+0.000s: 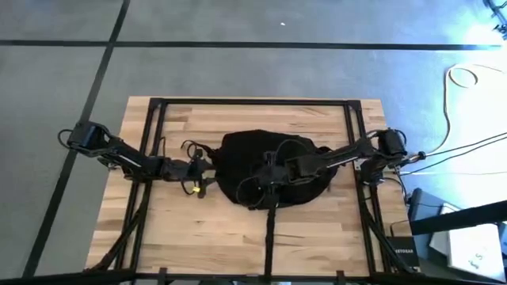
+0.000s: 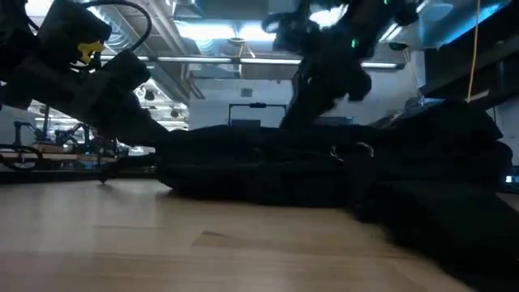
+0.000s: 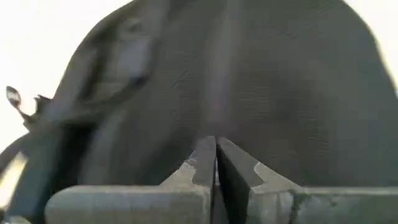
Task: Unpack backpack
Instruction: Close the black bag
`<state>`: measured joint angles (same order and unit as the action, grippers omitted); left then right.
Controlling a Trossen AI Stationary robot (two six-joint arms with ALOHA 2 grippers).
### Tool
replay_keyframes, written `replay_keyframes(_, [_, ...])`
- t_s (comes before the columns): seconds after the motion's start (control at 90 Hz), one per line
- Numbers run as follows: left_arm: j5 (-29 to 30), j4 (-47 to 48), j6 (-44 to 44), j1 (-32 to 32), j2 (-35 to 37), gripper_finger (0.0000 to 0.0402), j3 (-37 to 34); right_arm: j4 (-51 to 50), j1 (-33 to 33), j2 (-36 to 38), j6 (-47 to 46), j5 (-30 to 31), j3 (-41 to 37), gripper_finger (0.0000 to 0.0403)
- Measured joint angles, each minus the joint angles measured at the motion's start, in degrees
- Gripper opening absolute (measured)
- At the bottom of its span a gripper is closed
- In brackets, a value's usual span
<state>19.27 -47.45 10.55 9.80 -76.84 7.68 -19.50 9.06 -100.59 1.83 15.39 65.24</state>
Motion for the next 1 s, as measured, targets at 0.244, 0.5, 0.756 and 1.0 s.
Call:
replay_keyframes(0.244, [0.1, 0.8, 0.0, 0.0, 0.0, 0.0176, 0.0, -5.7, -0.1, 1.1, 0.0, -0.2, 1.2, 0.0000])
replay_keyframes(0.5, [0.2, 1.0, 0.0, 0.0, 0.0, 0.0176, 0.0, -9.4, 0.0, 1.1, -2.7, -4.5, 0.6, 0.0000])
replay_keyframes(0.756, [0.4, 1.0, 0.1, 0.0, 0.0, 0.0176, 0.0, -8.5, -0.1, -1.9, -2.9, -5.5, 0.7, 0.0000])
replay_keyframes(1.0, [0.8, 1.0, 0.2, 0.0, 0.0, 0.0176, 0.0, -3.4, 0.0, -6.7, -1.3, -3.2, 0.8, 0.0000])
